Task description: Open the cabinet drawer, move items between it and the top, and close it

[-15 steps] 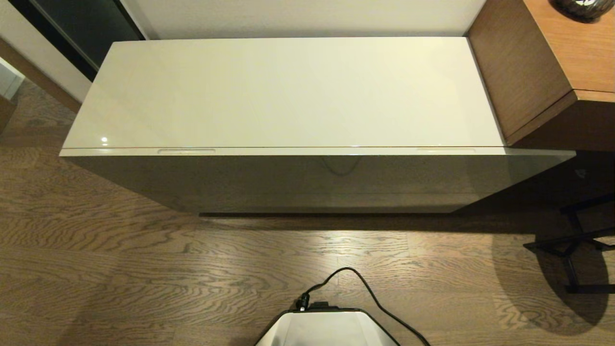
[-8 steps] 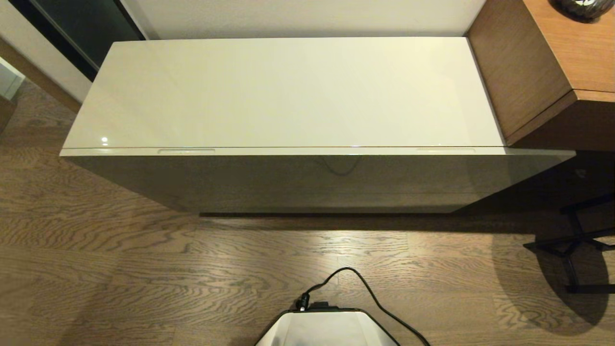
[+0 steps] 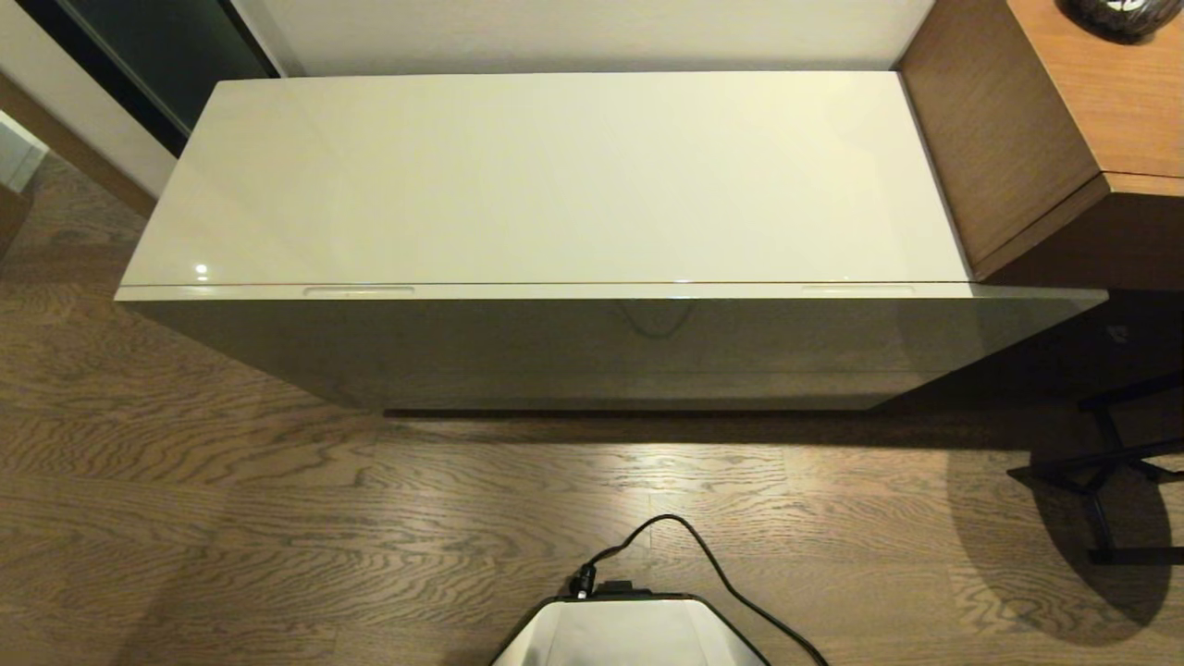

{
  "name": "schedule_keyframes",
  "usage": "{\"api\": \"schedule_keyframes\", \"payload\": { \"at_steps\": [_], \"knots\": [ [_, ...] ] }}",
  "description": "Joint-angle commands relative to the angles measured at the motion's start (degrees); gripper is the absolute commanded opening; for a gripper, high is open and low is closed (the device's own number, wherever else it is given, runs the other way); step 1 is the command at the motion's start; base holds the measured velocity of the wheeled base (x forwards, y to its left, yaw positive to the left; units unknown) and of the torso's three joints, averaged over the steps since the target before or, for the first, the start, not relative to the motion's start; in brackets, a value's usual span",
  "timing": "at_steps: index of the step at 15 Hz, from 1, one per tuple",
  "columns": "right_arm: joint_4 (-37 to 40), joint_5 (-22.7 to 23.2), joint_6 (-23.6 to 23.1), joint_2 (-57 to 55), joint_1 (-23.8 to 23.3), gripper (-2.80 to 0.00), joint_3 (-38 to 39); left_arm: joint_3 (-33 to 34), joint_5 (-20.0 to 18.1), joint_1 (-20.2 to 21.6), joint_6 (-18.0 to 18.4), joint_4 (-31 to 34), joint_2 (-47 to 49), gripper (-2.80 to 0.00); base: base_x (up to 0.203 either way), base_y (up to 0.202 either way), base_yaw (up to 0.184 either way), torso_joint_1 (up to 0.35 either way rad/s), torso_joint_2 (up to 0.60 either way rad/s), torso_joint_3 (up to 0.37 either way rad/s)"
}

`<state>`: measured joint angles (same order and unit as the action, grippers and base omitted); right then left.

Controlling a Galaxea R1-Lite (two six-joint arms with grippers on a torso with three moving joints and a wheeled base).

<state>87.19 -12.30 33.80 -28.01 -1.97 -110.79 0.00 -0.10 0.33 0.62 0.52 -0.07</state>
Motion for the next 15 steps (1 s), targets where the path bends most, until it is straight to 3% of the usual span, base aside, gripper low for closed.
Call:
{"api": "schedule_keyframes", "payload": {
  "at_steps": [1, 3, 4, 7, 8, 10, 12, 15],
  "knots": [
    [0.48, -10.79, 9.63, -12.07, 2.97, -2.8, -1.17, 0.0, 0.01, 0.02, -0.01, 0.0, -0.02, -2.8, 0.0, 0.0, 0.0, 0.0, 0.0, 0.0],
    [0.48, -16.31, 15.26, -15.78, 10.11, -2.8, -1.15, 0.0, 0.01, 0.02, -0.01, 0.0, 0.02, -2.8, 0.0, 0.0, 0.0, 0.0, 0.0, 0.0],
    [0.48, -16.42, 14.63, -15.66, 10.68, -2.8, -0.79, 0.0, 0.01, 0.02, -0.01, 0.0, -0.02, -2.8, 0.0, 0.0, 0.0, 0.0, 0.0, 0.0],
    [0.48, -10.07, 2.69, -6.64, 4.67, -2.8, 2.52, 0.0, 0.01, 0.05, -0.01, 0.0, -0.02, -2.8, 0.0, 0.0, 0.0, 0.0, 0.0, 0.0],
    [0.48, -9.15, 0.73, -4.65, 4.04, -2.8, 5.93, 0.0, 0.01, 0.02, -0.01, 0.0, -0.02, -2.8, 0.0, 0.0, 0.0, 0.0, 0.0, 0.0],
    [-0.9, -10.05, -4.38, -1.65, 2.89, -2.8, 16.33, 0.0, 0.01, 0.05, -0.01, 0.0, 0.05, -2.8, 0.0, 0.0, 0.0, 0.0, 0.0, 0.0],
    [-5.42, -12.39, -10.56, 0.07, 1.47, -2.8, 21.76, 0.0, 0.01, 0.02, -0.01, 0.0, -0.02, -2.8, 0.0, 0.0, 0.0, 0.0, 0.0, 0.0],
    [-5.19, -13.0, -10.79, 0.82, 4.12, -2.8, 22.29, 0.0, 0.01, 0.02, -0.01, 0.0, 0.07, -2.8, 0.0, 0.0, 0.0, 0.0, 0.0, 0.0]
  ]
}}
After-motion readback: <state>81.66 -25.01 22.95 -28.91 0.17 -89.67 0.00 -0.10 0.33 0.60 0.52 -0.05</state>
